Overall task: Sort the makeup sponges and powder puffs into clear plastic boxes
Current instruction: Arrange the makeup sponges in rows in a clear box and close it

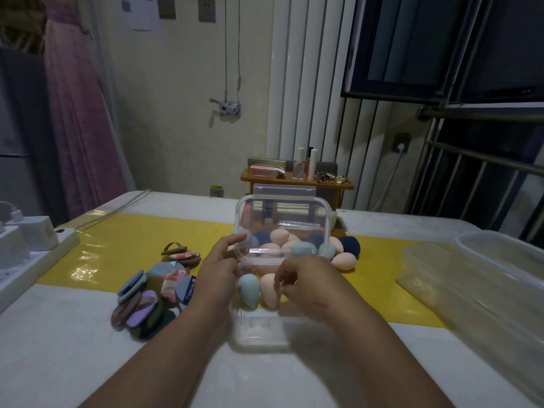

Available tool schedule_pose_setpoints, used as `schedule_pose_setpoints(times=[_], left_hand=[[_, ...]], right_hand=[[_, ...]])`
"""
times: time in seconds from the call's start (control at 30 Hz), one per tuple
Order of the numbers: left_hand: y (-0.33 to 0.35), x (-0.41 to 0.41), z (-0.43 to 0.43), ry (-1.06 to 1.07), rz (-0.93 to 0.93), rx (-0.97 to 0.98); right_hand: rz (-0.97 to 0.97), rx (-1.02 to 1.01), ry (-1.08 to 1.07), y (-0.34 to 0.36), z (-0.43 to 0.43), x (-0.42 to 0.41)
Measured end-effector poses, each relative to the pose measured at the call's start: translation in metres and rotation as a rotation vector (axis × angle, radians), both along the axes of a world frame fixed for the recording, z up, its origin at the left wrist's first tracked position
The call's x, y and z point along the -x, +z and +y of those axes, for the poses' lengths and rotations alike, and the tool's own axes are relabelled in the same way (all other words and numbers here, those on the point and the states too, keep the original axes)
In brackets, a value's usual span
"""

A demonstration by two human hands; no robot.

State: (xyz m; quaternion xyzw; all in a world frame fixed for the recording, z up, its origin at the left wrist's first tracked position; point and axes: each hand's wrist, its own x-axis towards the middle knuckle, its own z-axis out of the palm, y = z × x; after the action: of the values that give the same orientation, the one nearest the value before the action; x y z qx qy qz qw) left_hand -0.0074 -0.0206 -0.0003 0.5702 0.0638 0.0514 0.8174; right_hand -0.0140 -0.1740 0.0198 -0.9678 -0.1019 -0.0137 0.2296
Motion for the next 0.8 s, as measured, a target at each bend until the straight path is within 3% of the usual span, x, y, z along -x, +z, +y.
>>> schedule_pose_setpoints(times=[0.3, 0.6, 0.8], left_hand=[[0.001, 0.002, 0.000, 0.004, 0.002, -0.012], [-0.004, -0.003, 0.003, 0.019, 0.012, 0.008], [-0.003, -0.003, 0.004, 0.024, 0.014, 0.001]], right_hand=[[-0.008, 0.016, 0.014, -0.002, 0.000, 0.003], [-0.276, -0.304, -0.173, -0.003, -0.030, -0.009], [-0.315, -0.413, -0.333, -0.009, -0.058, -0.019]])
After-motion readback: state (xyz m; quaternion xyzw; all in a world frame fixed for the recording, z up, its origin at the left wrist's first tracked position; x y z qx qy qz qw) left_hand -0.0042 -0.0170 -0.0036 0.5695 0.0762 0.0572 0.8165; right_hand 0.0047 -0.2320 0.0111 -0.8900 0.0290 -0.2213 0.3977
